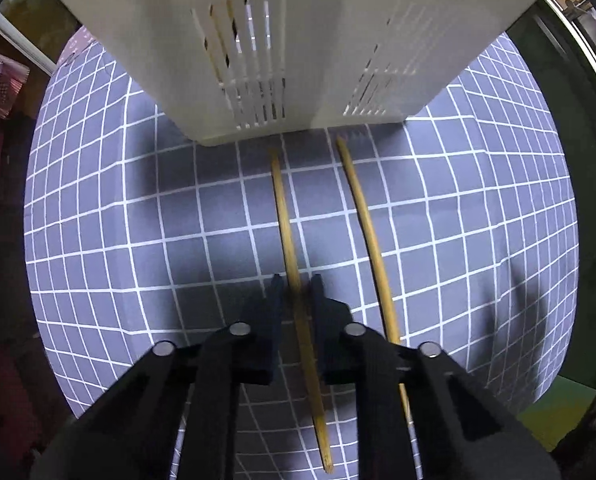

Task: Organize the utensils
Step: 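Grasp a remaining chopstick with the left tool while the right tool grasps the last one, then drop both chopsticks into the white holder, opening both tools above it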

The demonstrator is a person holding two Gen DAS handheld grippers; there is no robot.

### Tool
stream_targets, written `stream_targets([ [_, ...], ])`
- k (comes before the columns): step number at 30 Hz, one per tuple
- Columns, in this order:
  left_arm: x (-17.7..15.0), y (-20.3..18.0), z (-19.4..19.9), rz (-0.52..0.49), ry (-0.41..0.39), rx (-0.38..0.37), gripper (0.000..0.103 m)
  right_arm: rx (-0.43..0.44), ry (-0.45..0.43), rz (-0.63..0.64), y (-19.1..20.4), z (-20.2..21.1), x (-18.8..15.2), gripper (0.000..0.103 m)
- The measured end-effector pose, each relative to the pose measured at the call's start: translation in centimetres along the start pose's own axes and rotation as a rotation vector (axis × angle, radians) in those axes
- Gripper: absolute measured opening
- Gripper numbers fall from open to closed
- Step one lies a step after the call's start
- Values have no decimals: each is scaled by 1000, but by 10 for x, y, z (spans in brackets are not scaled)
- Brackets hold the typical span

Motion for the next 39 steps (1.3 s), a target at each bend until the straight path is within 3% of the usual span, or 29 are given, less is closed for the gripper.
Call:
stream_targets([
  [9, -16, 7, 10, -9, -22, -32, 6, 9, 54, 34, 15, -11, -5, 29],
  [12, -29, 11, 28, -22, -65, -54, 6, 37, 106, 57, 27, -22, -9, 38],
  [20, -55, 20, 94, -76, -239, -95, 6, 70, 237, 85, 59, -57, -18, 38],
  [28, -77, 35, 141, -116, -413, -97, 6, 17, 309, 143, 96, -87, -16, 38],
  [39, -97, 33, 158, -163, -484, -114, 6, -96, 377, 197, 128, -119, -8, 26],
])
Point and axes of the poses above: each gripper's, at about its wrist camera, not at the fingertips, and z roughly against the way its jaws point, y to its left, x to its top, the point moved 8 cm from there along -z, roughly the way its jaws point, and after that the axes turned 9 degrees about -x, right-handed, at the moved point
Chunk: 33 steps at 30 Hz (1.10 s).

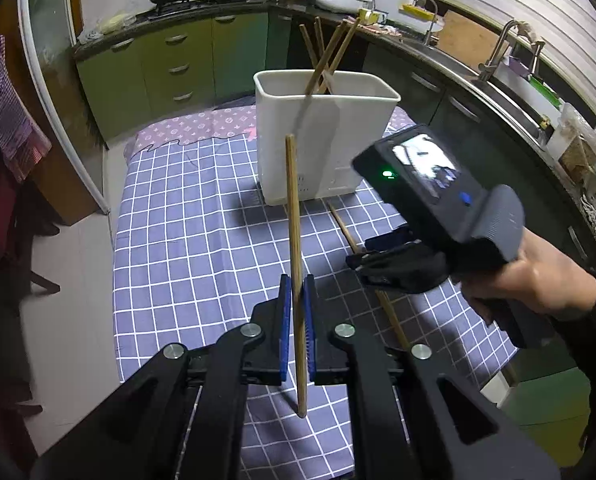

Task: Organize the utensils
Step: 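Drop both chopsticks into the white holder, opening both tools above it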

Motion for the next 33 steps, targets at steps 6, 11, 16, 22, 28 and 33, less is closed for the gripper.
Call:
stream_targets([
  [6, -3, 0, 1, -14, -8, -3, 6, -16, 18, 12, 6, -7, 7, 11],
  [11, -5, -3, 3, -28, -15, 1, 7, 3, 9, 17, 9, -6, 8, 7],
  [16, -6, -2, 3, -24, -13, 1, 7, 46, -40, 1, 4, 11, -2, 7],
  [22, -6, -3, 4, -18, -17, -10, 6, 87, -198, -26, -10, 70, -26, 7],
  [28, -8, -3, 6, -22, -28, -9, 6, 121, -405, -95, -42, 140, -63, 7],
  [33, -10, -8, 12, -40, -44, 1, 6, 116, -519, -125, -63, 170, -92, 7],
])
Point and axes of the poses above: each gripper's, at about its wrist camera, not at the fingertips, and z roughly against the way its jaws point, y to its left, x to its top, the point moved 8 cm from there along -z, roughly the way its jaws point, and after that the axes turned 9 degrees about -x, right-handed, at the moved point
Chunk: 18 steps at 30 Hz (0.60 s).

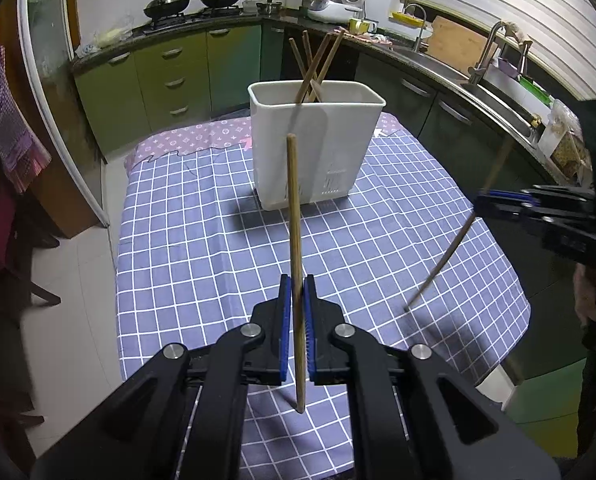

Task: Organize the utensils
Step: 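Drop both chopsticks into the white holder, opening both tools above it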

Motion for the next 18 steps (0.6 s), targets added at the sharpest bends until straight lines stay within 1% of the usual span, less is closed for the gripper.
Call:
stream_targets([
  [4, 0, -4, 6, -9, -10, 3, 6, 0, -20, -4, -6, 12, -8, 7],
  [11, 2, -10, 12, -22, -20, 4, 6, 6, -16, -1, -5, 8, -14, 7],
  [18, 8, -13, 15, -32, -24, -1, 6, 17, -20, -7, -5, 6, -10, 7],
])
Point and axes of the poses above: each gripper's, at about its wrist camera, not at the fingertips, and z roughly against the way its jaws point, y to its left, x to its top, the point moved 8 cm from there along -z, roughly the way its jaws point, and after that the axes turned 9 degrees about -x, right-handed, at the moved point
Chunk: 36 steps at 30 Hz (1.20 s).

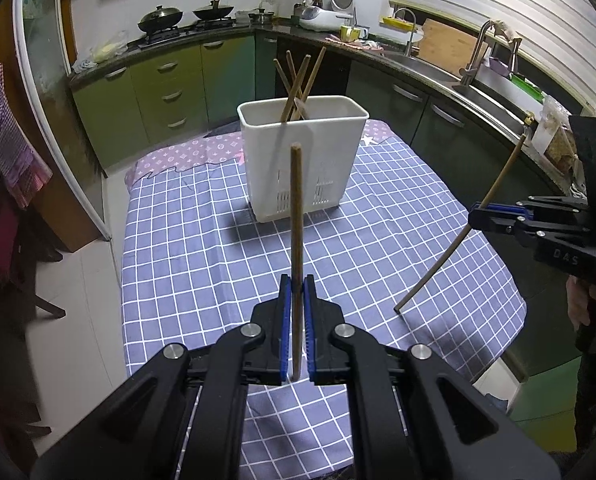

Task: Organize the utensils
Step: 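Drop both chopsticks into the white holder, opening both tools above it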

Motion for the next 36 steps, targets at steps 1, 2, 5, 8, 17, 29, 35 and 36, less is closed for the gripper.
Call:
stream_targets([
  [1, 2, 0, 1, 1, -2, -2, 6, 1, 0, 0, 0, 0, 1, 7],
  [2, 4, 1, 1, 2, -5, -2, 6, 0, -2, 0, 0, 1, 2, 7],
  [5, 13, 1, 3, 2, -9, -9, 6, 4, -10, 4, 0, 3, 7, 7],
  [8, 22, 0, 5, 2, -12, -15, 6, 6, -23, 7, 1, 7, 15, 7],
  [17, 60, 2, 11, 6, -30, -27, 6, 6, -88, 19, 0, 23, 56, 7],
  [29, 137, -5, 47, -26, -101, 10, 6, -2, -221, 26, -2, 67, 140, 7],
  [35, 185, -8, 80, -46, -179, 59, 6, 6, -278, -13, -13, 82, 181, 7],
  [36, 194, -8, 84, -46, -190, 64, 6, 1, -288, -24, -17, 83, 188, 7],
])
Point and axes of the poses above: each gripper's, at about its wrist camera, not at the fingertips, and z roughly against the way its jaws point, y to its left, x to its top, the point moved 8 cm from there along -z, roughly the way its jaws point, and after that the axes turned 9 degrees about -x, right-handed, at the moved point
